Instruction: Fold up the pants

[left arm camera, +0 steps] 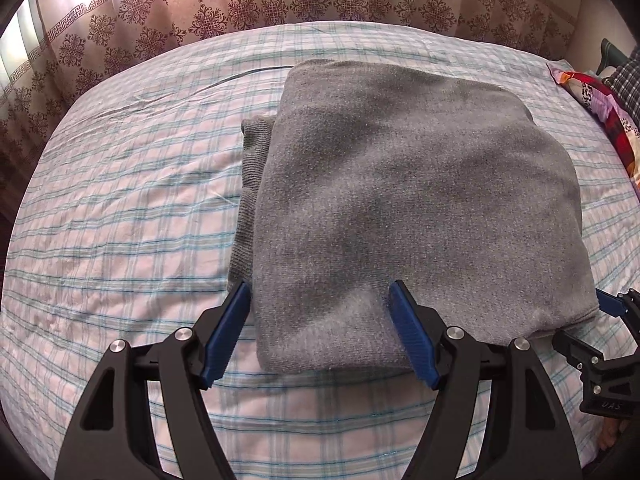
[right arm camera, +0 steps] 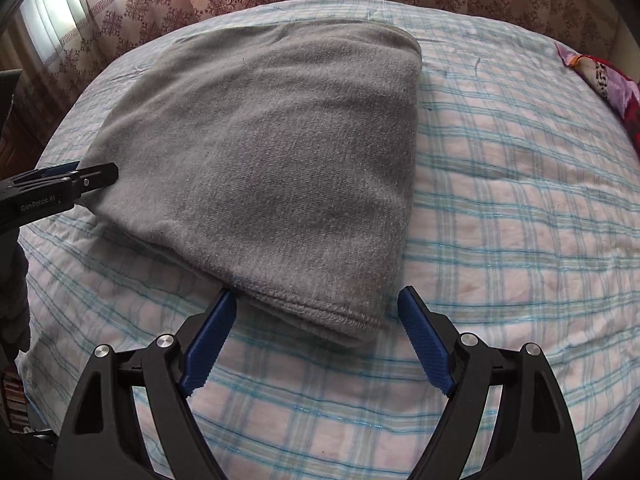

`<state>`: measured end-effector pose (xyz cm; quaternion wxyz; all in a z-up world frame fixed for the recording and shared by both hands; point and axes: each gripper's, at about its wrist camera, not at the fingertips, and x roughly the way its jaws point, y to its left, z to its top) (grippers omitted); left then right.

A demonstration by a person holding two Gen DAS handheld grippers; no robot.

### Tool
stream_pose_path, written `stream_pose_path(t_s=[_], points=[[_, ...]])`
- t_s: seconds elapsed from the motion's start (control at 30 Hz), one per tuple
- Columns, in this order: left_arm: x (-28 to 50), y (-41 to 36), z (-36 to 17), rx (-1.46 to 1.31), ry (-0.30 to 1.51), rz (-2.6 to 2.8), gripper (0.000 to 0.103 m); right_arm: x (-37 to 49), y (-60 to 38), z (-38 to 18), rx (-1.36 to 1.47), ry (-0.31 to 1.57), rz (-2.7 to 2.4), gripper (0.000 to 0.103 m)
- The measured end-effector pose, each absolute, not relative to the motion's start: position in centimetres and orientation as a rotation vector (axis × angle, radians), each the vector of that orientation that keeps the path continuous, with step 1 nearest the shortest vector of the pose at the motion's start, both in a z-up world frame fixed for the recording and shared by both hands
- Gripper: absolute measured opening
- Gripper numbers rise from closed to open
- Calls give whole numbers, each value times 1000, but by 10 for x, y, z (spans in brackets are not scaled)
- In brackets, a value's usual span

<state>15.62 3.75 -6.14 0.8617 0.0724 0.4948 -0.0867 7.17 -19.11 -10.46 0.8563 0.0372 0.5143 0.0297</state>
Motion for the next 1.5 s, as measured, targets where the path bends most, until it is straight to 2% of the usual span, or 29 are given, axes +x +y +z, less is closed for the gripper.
stream_pose_path(t_s=[0.03, 0.1, 0.2, 0.6, 0.8, 1.5], points=[[154, 38, -59, 149, 1032, -178, 75, 70, -191, -102, 82, 1072, 62, 82], [148, 38, -52, 141, 1010, -172, 88, 65, -191, -95, 93, 1048, 60, 82], [140, 35, -39, 152, 960, -157, 100, 58, -191, -83, 99, 1008, 54, 83], [114, 8, -12, 212, 878, -119, 100, 37, -184, -59, 46, 918, 40, 84], [110, 6, -4, 219, 903, -58, 100, 31, -183, -51, 26, 883, 28, 84], [111, -5, -14, 246, 943, -107, 100, 33, -185, -52, 38, 868, 25, 84]])
